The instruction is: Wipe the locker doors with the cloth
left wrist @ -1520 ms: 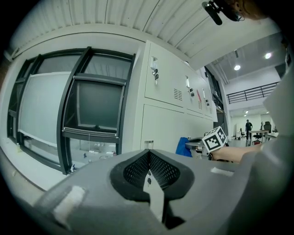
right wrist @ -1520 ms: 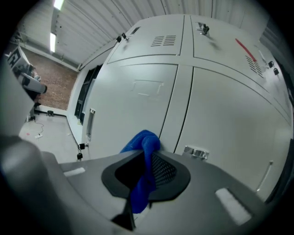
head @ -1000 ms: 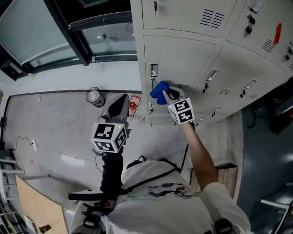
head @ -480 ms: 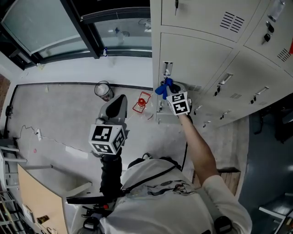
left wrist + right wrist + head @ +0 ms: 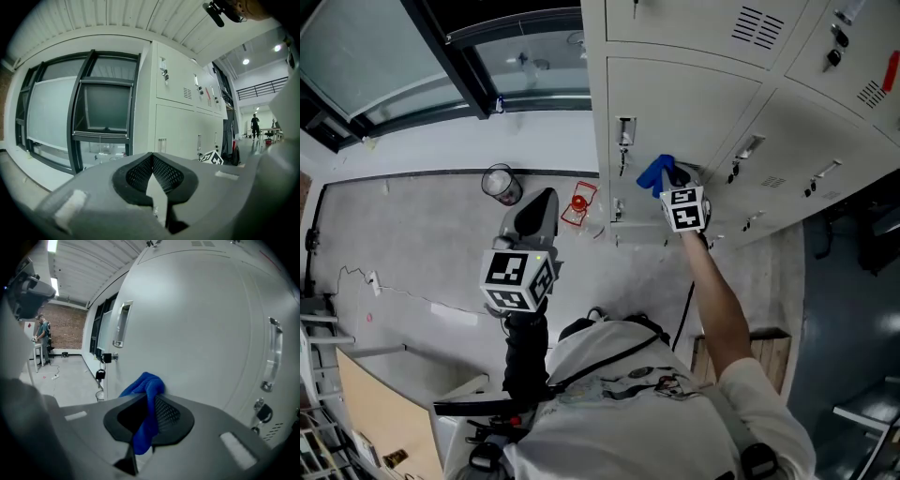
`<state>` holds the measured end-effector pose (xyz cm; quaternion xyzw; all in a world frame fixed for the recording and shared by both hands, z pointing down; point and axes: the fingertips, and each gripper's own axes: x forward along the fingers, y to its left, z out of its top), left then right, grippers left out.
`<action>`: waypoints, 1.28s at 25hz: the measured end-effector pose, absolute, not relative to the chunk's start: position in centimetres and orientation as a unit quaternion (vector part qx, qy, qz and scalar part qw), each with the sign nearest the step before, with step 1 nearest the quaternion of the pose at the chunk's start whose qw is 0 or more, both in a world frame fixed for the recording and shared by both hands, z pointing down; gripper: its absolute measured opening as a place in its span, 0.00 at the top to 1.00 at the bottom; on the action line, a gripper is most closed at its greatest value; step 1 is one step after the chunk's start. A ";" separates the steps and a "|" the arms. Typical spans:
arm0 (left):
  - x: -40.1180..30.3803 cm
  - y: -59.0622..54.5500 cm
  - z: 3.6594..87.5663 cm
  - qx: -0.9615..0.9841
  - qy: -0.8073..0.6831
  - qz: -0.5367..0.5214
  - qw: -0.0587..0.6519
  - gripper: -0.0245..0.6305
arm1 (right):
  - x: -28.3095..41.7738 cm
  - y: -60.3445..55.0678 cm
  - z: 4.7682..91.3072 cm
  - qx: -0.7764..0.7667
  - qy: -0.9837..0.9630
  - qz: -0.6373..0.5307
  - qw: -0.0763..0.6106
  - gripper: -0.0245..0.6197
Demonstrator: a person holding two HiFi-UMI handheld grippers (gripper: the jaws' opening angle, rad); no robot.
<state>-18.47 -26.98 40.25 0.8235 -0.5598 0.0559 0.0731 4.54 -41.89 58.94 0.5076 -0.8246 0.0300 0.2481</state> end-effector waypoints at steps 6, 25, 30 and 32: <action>-15.8 -27.4 40.5 0.838 -0.538 0.059 0.075 0.96 | 12.6 -42.3 59.4 0.559 -0.786 0.034 0.260 0.90; -3.1 -21.0 43.8 0.856 -0.500 0.068 0.115 0.96 | 16.4 -25.8 47.5 0.507 -0.855 0.067 0.083 0.90; -0.9 -17.0 45.0 0.857 -0.496 0.074 0.121 0.96 | 18.0 -20.4 47.0 0.511 -0.853 0.085 0.066 0.90; -0.7 -15.2 45.0 0.858 -0.494 0.073 0.117 0.96 | 18.7 -17.9 46.5 0.520 -0.848 0.087 0.055 0.90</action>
